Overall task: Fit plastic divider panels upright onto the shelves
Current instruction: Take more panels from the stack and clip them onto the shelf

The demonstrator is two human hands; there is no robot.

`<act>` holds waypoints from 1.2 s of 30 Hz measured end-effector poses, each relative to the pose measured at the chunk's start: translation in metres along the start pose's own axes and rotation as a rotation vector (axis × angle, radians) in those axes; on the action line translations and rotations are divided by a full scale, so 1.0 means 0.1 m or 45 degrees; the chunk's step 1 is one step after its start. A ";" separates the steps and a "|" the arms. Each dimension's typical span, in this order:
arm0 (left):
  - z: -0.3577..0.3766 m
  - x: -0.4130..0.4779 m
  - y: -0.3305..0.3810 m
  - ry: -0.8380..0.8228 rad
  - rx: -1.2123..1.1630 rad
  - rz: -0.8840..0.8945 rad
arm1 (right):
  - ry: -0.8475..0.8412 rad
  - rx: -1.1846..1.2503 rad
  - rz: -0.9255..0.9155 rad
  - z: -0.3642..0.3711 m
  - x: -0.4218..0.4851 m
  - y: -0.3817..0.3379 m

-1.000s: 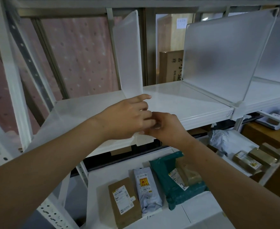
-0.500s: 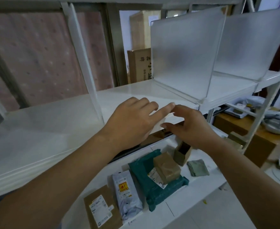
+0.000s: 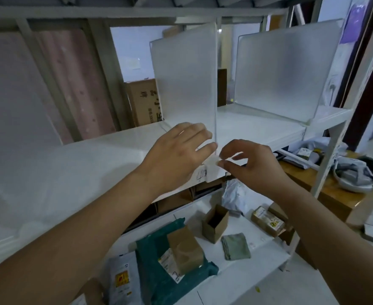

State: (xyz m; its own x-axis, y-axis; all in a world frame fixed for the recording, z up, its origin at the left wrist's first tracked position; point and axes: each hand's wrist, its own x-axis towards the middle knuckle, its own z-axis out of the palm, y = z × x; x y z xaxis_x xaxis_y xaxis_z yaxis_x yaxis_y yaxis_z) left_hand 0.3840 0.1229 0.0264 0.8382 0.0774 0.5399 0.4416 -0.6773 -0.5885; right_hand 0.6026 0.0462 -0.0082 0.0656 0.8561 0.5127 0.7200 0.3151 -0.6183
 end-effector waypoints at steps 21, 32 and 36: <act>0.28 0.90 -0.26 -0.548 0.228 0.531 | -0.423 0.054 -0.161 0.18 0.83 0.79; 0.38 0.91 -0.39 -0.462 -0.060 0.580 | -0.432 0.089 -0.237 0.13 0.94 0.78; 0.36 0.88 -0.36 -0.478 -0.084 0.549 | -0.394 0.154 -0.185 0.16 0.89 0.82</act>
State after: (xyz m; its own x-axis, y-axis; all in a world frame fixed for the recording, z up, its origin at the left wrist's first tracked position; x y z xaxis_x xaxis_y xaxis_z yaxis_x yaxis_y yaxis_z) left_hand 0.4539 0.1808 0.0733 0.9995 0.0306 0.0020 0.0243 -0.7485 -0.6627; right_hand 0.6566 0.1543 -0.0227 -0.2572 0.8762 0.4076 0.6181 0.4733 -0.6276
